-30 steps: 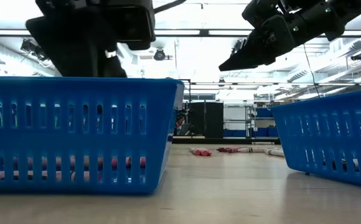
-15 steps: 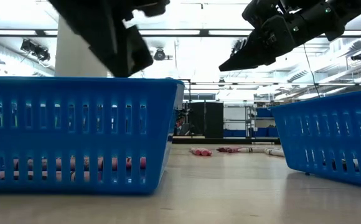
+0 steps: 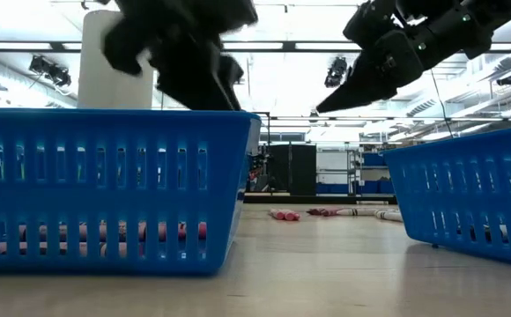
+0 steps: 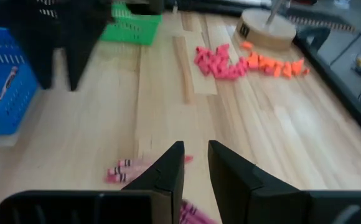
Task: Sort crayons
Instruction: Put the white crayon into the black basket
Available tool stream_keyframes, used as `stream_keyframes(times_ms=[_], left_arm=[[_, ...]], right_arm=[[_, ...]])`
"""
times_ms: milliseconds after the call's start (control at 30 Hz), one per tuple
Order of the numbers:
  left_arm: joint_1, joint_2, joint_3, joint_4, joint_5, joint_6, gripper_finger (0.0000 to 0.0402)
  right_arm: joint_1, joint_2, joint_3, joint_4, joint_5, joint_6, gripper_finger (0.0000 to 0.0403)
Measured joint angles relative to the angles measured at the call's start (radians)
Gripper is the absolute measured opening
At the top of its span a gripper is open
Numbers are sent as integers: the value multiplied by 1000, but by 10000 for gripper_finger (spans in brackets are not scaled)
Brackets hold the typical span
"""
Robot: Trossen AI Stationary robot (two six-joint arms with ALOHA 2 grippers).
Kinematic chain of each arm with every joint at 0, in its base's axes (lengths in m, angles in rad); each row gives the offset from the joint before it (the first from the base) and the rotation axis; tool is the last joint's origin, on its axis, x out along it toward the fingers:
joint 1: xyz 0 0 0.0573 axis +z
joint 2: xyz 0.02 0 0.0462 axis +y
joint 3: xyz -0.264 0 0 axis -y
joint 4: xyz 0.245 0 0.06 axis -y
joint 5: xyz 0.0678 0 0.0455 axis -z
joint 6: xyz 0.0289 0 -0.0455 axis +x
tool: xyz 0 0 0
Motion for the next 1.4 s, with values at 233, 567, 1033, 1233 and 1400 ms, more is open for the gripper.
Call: stream_keyframes(times_ms=[233, 567, 1033, 1233, 1400], left_arm=[[109, 0, -86, 155, 16, 62, 133], [237, 1, -102, 280, 110, 79, 133], [196, 46, -102, 363, 112, 83, 133], [158, 88, -102, 407, 110, 154, 133], [157, 95, -104, 442, 109, 215, 133]], right_arm=[[-4, 0, 0, -71, 3, 78, 83], [33, 0, 0, -257, 90, 233, 83], [36, 0, 0, -606, 8, 495, 83], [90, 0, 0, -676, -26, 641, 83], [134, 8, 0, -614, 18, 583, 83]])
